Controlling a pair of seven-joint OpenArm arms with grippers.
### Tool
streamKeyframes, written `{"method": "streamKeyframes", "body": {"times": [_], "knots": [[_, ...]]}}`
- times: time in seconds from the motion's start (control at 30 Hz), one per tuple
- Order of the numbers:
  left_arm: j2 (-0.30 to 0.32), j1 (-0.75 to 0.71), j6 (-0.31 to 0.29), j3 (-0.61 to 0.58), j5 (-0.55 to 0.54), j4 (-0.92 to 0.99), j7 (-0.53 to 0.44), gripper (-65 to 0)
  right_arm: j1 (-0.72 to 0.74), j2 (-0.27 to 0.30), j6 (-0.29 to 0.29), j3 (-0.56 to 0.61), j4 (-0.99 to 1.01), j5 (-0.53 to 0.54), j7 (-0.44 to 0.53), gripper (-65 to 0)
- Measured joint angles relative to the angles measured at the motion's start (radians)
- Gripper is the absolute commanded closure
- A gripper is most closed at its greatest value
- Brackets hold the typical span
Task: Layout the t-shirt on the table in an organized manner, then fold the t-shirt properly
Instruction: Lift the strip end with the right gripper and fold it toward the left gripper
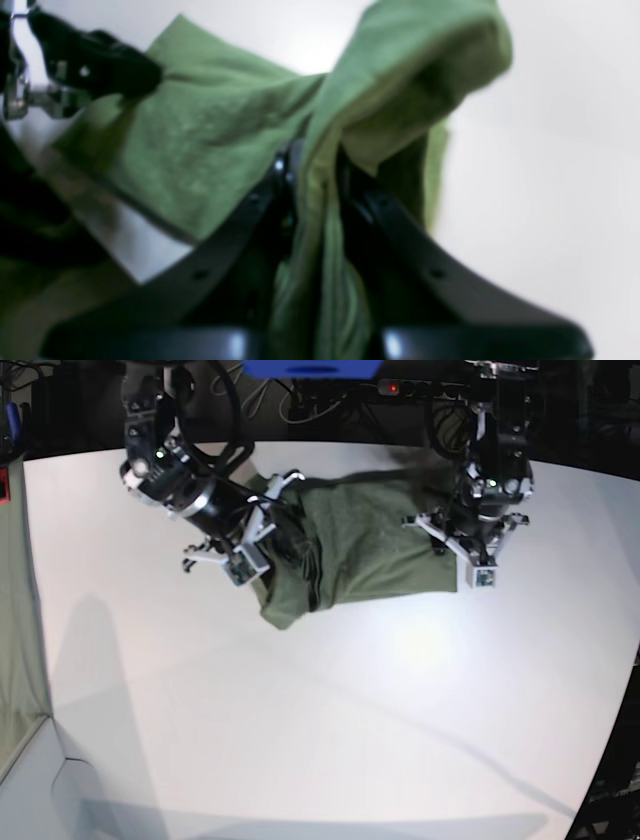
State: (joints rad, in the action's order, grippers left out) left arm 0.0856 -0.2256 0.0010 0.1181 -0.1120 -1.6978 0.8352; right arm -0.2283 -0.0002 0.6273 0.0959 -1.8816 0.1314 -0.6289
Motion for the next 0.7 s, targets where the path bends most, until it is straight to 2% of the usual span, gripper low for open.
{"method": "streamKeyframes", "body": {"times": [0.27, 0.5, 0.67, 0.7], "knots": [[-0.004, -0.015, 0.003, 0.005, 0.0, -0.084, 0.01, -20.8, 0.075, 0.0, -0.015, 0.036, 0.216, 0.004, 0.026, 0.0], [-0.012, -0.043, 0.002, 0.105, -0.002, -0.16, 0.006, -20.8, 0.1, 0.0, -0.015, 0.034, 0.291, 0.006, 0.038, 0.0], [-0.011, -0.06, 0.006, 0.248, 0.018, -0.006, 0.0, -20.8, 0.1, 0.0, -0.015, 0.031, 0.243, 0.002, 0.022, 0.0], [-0.008, -0.064, 0.007, 0.256, 0.003, 0.022, -0.032, -20.8, 0.1, 0.001, -0.015, 0.03, 0.224, -0.001, 0.009, 0.0]]}}
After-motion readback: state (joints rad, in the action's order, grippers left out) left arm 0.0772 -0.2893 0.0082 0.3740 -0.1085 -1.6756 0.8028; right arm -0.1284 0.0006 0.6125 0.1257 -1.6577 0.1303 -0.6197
